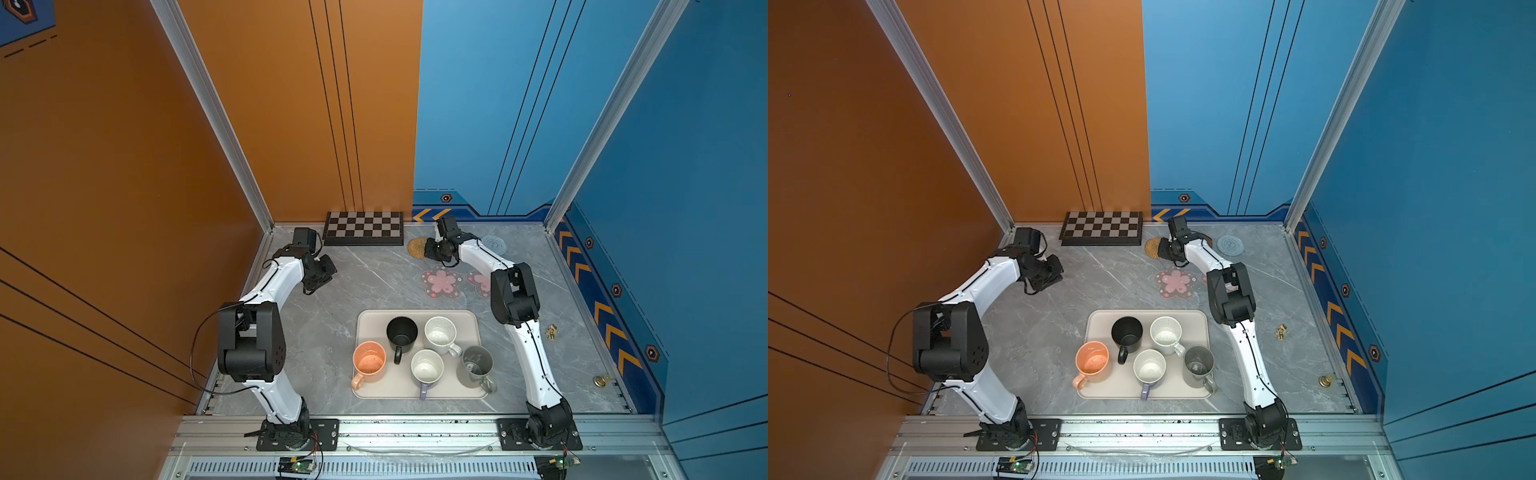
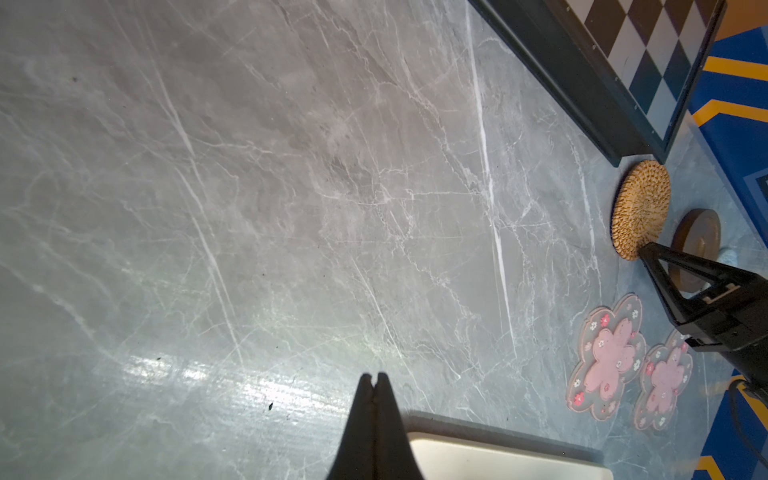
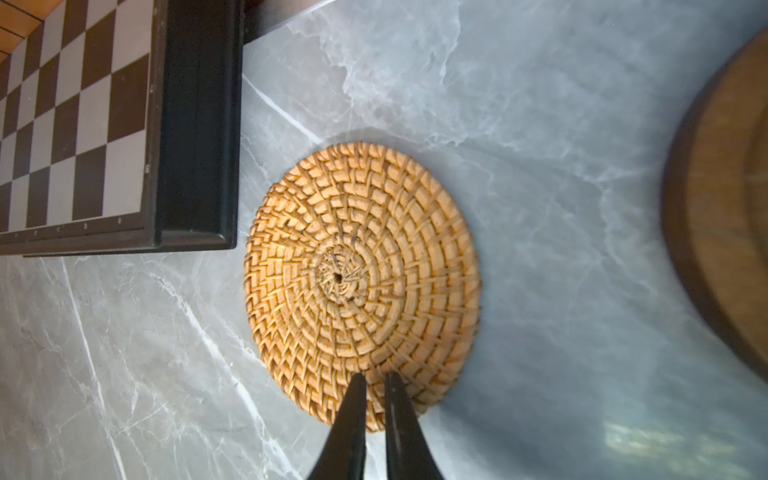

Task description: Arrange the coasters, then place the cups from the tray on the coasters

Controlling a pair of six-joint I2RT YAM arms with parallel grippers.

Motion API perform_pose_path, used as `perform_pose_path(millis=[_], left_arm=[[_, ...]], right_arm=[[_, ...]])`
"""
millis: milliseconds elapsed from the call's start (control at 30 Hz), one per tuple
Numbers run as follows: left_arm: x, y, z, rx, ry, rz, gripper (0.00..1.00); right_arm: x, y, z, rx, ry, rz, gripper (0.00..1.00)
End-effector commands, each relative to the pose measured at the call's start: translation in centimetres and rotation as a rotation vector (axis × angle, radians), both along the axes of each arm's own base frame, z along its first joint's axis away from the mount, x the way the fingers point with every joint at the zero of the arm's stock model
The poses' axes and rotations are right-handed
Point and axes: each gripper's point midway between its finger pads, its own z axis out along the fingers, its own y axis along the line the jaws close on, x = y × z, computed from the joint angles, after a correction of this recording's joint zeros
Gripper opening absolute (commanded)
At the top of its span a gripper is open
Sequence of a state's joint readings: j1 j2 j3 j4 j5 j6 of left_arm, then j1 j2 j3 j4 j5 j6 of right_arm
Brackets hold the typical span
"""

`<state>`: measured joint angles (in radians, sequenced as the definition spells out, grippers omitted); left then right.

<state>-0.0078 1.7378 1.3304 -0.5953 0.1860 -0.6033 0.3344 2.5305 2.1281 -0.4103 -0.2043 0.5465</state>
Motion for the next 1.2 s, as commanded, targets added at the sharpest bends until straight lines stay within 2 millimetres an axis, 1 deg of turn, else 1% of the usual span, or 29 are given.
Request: perform_pose_path(millis=[0,167,333,467,600,700,833,933,1033,1167], left_arm=[[0.8,-0.4,0.5,-0.001,-0.009,-0.001,0.0],[1.1,-1.2,0.3,-0.004,-0.006,-0.014,0.0],[1.2,-1.7,-0.1,-0.006,0.003,-0.023,0.0],[1.3,-1.9,0.0,-0.003,0.001,-0.027,0.0],[1.3,-1.9,-0.1,0.001,0.003,-0.027,0.0],[1.3,-1.9,-0.3,0.001,0.006,-0.028,0.0],[1.3,-1.9,-0.9,0.01,0.021,-0.027,0.0],[1.2,-2.1,-1.4,0.01,0.031,-0.028,0.0],[1.1,-2.2,-1.9,0.012,0.039,-0.026,0.0],[0.8,-2.4,-2.2,0.005,0.044,-0.025,0.0]], right_arm=[[-0.3,-2.0,-3.2,-0.039,0.077,-0.091,0.14],[0.1,-1.8,-3.5,-0.018,0.086,-0.125,0.13],[0.2,-1.1,-3.3,-0.01,0.079,-0.124,0.13],[0.0,-1.3,-3.4,-0.009,0.088,-0.134,0.13],[-0.5,-1.4,-2.8,-0.016,0.085,-0.11,0.14],[-0.5,-1.4,-1.5,-0.015,0.054,-0.087,0.18],[0.2,-1.1,0.6,0.034,0.002,-0.071,0.24],[0.7,-1.0,2.0,0.071,-0.027,-0.067,0.26],[1.3,-0.3,3.6,0.116,-0.07,-0.055,0.27],[1.6,0.3,5.3,0.152,-0.107,-0.041,0.28]])
